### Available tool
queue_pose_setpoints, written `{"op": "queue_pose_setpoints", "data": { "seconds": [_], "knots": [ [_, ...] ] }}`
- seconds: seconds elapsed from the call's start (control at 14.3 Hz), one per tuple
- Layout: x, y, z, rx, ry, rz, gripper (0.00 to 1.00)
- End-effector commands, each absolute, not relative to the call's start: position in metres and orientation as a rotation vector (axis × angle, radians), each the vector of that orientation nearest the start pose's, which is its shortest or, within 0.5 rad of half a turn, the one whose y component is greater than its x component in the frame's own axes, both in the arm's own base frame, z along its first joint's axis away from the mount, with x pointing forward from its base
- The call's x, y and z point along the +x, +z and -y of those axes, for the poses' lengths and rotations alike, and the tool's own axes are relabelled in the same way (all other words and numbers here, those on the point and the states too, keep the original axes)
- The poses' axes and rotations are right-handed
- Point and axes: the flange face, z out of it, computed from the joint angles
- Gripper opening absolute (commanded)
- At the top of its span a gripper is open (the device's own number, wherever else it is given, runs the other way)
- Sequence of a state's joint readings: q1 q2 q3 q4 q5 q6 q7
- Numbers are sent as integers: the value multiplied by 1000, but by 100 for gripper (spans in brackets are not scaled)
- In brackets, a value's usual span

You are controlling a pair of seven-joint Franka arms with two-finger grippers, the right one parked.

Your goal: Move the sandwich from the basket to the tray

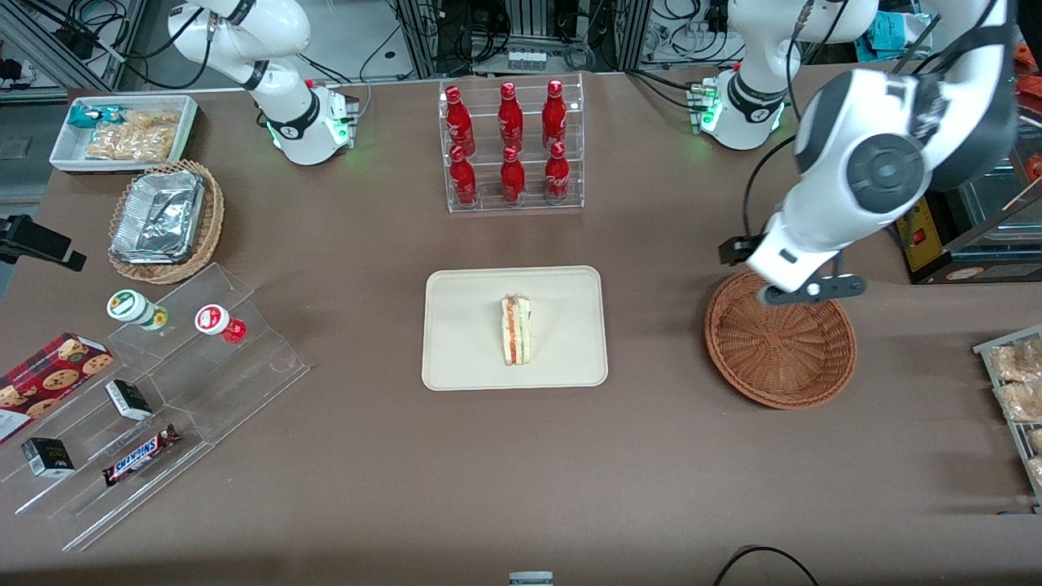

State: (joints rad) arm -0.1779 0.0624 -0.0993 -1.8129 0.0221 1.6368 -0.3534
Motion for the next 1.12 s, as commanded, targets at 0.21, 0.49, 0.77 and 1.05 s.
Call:
{"op": "queue_pose_setpoints", "data": {
  "seconds": [0.21,0.49,0.77,1.05],
  "knots": [
    [521,540,91,-3109,334,-61,100],
    [529,582,66,-3116,254,-102,100],
    [537,609,32,-3125,148,-9,100],
    [539,611,25,-3128,117,12,100]
  ]
}}
